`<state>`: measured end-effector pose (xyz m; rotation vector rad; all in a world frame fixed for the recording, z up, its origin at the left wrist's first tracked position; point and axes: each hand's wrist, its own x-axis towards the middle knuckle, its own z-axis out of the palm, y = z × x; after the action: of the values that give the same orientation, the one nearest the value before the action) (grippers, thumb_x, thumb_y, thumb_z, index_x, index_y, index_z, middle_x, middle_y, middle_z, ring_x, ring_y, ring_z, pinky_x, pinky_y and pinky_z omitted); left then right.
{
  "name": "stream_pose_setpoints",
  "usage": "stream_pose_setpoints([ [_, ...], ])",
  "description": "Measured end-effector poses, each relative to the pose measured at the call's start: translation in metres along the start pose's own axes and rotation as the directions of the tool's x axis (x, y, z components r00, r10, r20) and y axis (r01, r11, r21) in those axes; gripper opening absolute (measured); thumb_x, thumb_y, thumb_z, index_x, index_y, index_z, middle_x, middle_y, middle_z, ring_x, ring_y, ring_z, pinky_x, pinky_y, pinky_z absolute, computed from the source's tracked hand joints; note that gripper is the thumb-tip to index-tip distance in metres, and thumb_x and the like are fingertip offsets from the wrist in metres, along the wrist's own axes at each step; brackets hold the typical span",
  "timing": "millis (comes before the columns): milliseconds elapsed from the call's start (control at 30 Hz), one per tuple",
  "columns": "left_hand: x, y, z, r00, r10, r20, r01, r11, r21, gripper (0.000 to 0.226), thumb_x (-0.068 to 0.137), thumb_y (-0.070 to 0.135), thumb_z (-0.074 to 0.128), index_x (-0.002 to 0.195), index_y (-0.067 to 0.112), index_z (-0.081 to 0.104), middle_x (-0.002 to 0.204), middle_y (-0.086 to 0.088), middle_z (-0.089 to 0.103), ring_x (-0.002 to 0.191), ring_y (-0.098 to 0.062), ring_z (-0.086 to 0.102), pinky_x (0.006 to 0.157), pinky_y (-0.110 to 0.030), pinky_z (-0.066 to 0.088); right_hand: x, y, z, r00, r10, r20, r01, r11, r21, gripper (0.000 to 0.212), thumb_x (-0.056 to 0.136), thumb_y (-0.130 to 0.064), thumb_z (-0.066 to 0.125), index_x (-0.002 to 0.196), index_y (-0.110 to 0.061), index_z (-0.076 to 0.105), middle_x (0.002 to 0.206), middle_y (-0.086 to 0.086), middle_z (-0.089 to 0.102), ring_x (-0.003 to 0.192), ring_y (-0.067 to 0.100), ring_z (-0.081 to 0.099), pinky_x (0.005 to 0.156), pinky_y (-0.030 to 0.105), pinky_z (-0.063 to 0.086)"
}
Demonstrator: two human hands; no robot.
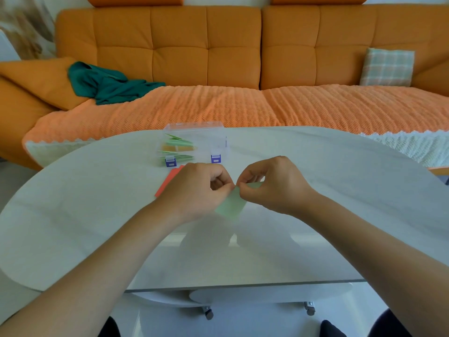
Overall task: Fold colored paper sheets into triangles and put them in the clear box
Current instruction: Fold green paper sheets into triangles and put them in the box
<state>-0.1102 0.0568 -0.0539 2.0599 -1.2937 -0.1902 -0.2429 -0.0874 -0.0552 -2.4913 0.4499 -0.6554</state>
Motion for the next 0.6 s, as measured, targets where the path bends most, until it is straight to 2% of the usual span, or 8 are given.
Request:
stream_pose_setpoints([
  [67,0.002,-0.003,-0.004,1.0,-0.013,-0.002,0.013,0.999,0.04,0.012,0.085,0.031,0.072,0.074,0.031,0.07,0.072,0.02,0.069,0.068,0.0,0.063,0.067,-0.025,0.052,0.001,0.005,-0.003,1.0,0.015,0.003,-0.014,1.0,-0.028,0.006,0.075,-0.027,0.072,0.072,-0.03,0.075,0.067,-0.017,0.07,0.068,0.002,0.066,0.071,0.029,0.057],
  [167,0.005,-0.005,-0.009,0.999,-0.026,-0.019,0.027,0.998,0.06,0.013,0.084,0.028,0.072,0.072,0.029,0.068,0.072,0.017,0.069,0.072,-0.001,0.064,0.074,-0.034,0.056,0.004,0.015,-0.007,0.999,0.041,-0.003,-0.041,0.998,-0.056,0.006,0.076,-0.026,0.071,0.072,-0.03,0.075,0.067,-0.017,0.07,0.067,0.001,0.065,0.07,0.031,0.057],
  [333,0.006,-0.012,-0.015,0.999,-0.038,-0.036,0.042,0.992,0.116,0.017,0.085,0.027,0.069,0.069,0.03,0.065,0.073,0.017,0.069,0.076,-0.002,0.064,0.075,-0.036,0.056,0.006,0.03,-0.013,0.99,0.117,-0.073,-0.123,0.989,-0.088,0.01,0.08,-0.025,0.068,0.074,-0.03,0.075,0.068,-0.02,0.067,0.07,0.002,0.064,0.072,0.031,0.057],
  [400,0.005,-0.014,-0.016,0.999,-0.03,-0.04,0.034,0.994,0.103,0.016,0.085,0.027,0.069,0.07,0.031,0.065,0.074,0.018,0.069,0.076,-0.002,0.065,0.075,-0.036,0.056,0.007,0.031,-0.014,0.986,0.14,-0.095,-0.143,0.989,-0.024,0.011,0.082,-0.026,0.066,0.076,-0.031,0.073,0.071,-0.019,0.068,0.072,0.003,0.064,0.074,0.032,0.057],
  [533,0.003,-0.009,-0.013,1.0,-0.009,-0.026,0.01,0.998,0.065,0.011,0.087,0.028,0.07,0.076,0.03,0.069,0.075,0.018,0.069,0.069,0.0,0.063,0.07,-0.037,0.058,0.008,0.017,-0.008,0.998,0.031,0.051,-0.036,0.994,0.1,0.009,0.088,-0.03,0.071,0.094,-0.032,0.076,0.09,-0.019,0.073,0.083,0.0,0.065,0.08,0.019,0.051],
  [600,0.003,-0.007,-0.012,0.999,0.004,-0.035,-0.001,0.997,0.077,0.01,0.087,0.03,0.07,0.078,0.032,0.069,0.076,0.019,0.069,0.069,0.001,0.062,0.07,-0.034,0.056,0.007,0.012,-0.002,0.996,0.001,0.087,-0.009,0.995,0.095,0.005,0.089,-0.03,0.072,0.09,-0.029,0.077,0.087,-0.018,0.073,0.083,-0.001,0.065,0.08,0.019,0.05],
])
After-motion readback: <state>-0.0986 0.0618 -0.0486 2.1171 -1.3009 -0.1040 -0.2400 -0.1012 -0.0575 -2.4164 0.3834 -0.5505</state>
